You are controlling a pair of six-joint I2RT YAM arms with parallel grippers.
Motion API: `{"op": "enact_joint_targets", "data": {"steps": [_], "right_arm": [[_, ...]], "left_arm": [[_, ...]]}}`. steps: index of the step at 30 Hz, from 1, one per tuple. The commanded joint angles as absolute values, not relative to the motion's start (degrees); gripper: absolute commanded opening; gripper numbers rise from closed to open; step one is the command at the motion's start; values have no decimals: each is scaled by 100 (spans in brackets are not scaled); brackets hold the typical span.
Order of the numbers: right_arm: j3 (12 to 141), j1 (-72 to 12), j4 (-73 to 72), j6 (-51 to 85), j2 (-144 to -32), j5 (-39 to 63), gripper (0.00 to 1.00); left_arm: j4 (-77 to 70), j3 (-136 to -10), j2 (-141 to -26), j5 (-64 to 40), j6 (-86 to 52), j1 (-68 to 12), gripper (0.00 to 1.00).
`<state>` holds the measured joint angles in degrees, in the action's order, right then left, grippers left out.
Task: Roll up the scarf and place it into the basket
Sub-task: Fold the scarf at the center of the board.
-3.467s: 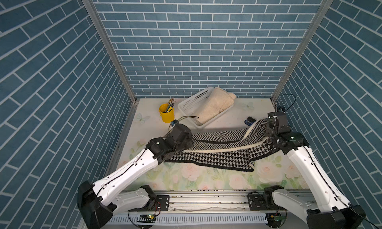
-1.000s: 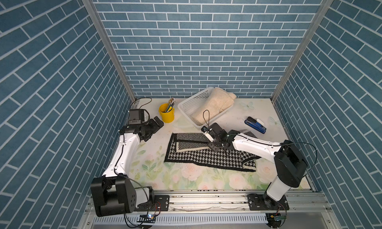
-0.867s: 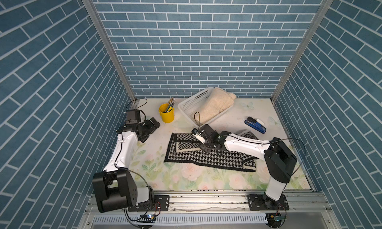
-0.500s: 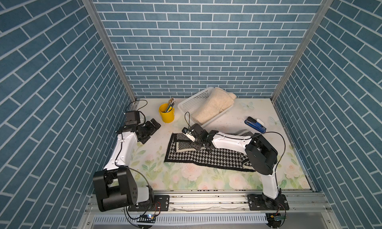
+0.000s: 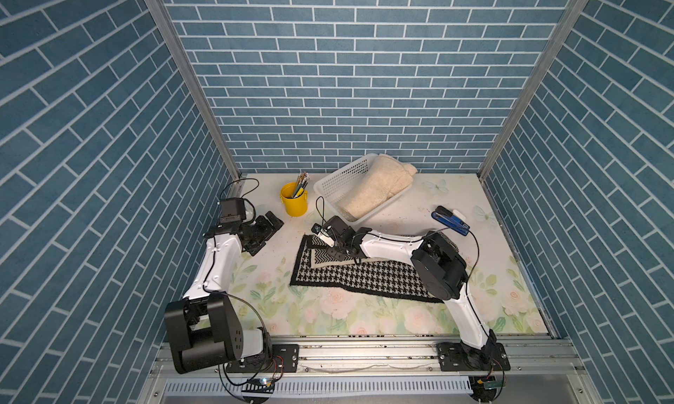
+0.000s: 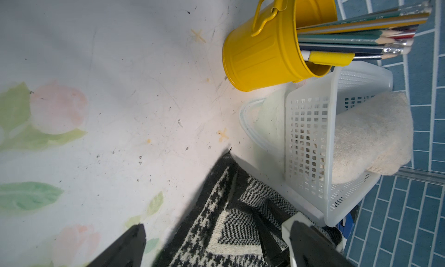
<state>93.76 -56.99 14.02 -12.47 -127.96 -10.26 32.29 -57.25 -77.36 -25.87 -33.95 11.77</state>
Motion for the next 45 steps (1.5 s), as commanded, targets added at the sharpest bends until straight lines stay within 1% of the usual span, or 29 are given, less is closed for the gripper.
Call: {"op": "enact_joint_targets", "data": {"steps": [1,2,3,14,17,19,21,23,25,28,31,35,42,45], "right_arm": [[9538,-5696,1477,-1327,-12948,-1057,12],[9441,-5700,1399,-1318,-12839,-1036,3],[9364,-5695,1343,-1298,-12742,-1058,0],[8413,-5803,1370,-1200,-11162,-865,0],[8051,-5837,1246,-1203,-10840,-841,0],[7960,-5836,1219,-1199,-10829,-927,1],[8016,-5838,1206,-1268,-10957,-888,16],[8153,-5865,1141,-1404,-11144,-585,29],[8368,-5933,1097,-1504,-11380,-401,38],[8663,-6069,1005,-1611,-11769,-227,51],[8895,-6150,879,-1647,-12131,-153,58],[9187,-6218,807,-1665,-12532,-293,58],[9512,-6278,110,-1530,-13139,-1594,58],[9707,-6275,-10,-1504,-13319,-1950,57]], "left_arm": [[3230,-5660,-7708,-2671,-3296,1222,100],[3227,-5651,-7707,-2668,-3294,1222,100],[3218,-5651,-7699,-2670,-3288,1222,100],[3142,-5610,-7639,-2742,-3314,1230,100],[3078,-5557,-7602,-2810,-3357,1230,100],[3015,-5491,-7548,-2880,-3400,1226,100],[2958,-5428,-7483,-2902,-3416,1230,100],[2981,-5414,-7420,-2792,-3426,1237,100],[3040,-5432,-7399,-2751,-3490,1353,100],[3053,-5440,-7338,-2679,-3591,1770,100],[2997,-5489,-7405,-2859,-3558,2116,100],[3061,-5616,-7578,-2960,-3450,2204,100],[3032,-5616,-7622,-3019,-3393,2230,100],[3032,-5607,-7622,-3032,-3368,2230,100]]}}
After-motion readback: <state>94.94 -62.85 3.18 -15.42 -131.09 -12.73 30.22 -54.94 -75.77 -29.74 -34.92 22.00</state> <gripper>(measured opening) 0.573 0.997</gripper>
